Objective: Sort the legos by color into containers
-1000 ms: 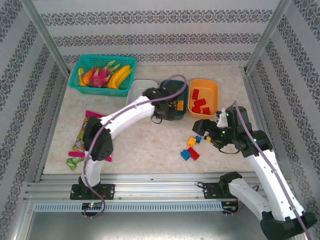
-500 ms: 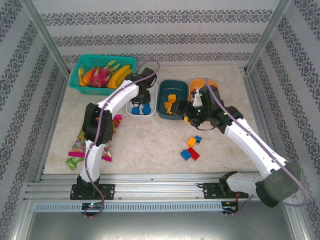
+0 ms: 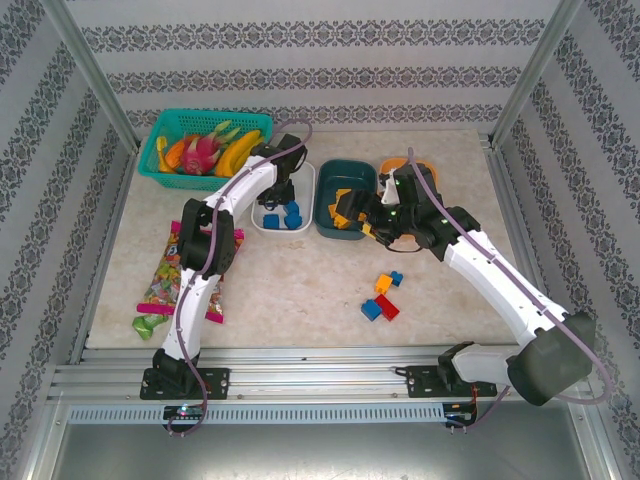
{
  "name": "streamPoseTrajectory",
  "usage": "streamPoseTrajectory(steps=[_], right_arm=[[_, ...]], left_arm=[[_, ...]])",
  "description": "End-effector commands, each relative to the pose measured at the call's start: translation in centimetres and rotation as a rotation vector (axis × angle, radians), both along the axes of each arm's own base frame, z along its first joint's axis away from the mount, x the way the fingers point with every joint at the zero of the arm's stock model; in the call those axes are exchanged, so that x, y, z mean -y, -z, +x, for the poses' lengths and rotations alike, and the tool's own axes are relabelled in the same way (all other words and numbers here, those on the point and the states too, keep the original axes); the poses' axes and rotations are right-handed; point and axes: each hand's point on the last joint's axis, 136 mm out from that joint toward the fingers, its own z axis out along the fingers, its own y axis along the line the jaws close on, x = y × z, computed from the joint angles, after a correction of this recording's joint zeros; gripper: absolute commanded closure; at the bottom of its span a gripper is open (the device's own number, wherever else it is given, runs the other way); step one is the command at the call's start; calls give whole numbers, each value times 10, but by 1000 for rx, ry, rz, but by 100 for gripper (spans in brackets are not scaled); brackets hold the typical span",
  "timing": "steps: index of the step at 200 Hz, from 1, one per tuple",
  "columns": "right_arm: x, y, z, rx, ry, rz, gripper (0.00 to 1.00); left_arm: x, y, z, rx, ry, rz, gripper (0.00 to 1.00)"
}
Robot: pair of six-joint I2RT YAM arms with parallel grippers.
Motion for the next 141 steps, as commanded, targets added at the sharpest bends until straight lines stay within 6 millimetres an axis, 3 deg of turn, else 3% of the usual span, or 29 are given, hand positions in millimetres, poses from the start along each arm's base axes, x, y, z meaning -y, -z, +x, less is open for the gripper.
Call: streamPoseTrajectory(steps=[1, 27, 55, 78, 99, 121, 141], right_arm=[[2, -3, -3, 16, 12, 0, 12], [2, -4, -3, 18, 9, -5, 12], [6, -7, -5, 27, 5, -34, 12], [13, -11, -9, 36, 8, -68, 12], [25, -17, -14, 52, 27, -99, 12], [45, -20, -24, 58, 66, -142, 12], [68, -20, -36, 46, 111, -208, 12]], left_arm=[[-9, 11, -8, -61, -1, 12, 64], [-5, 11, -9, -69, 6, -14, 54], [-1, -4, -8, -42, 11, -39, 44], [4, -29, -8, 5, 18, -62, 37], [12, -65, -11, 75, 34, -94, 32], [31, -103, -23, 148, 76, -143, 28], [59, -125, -44, 183, 150, -210, 25]])
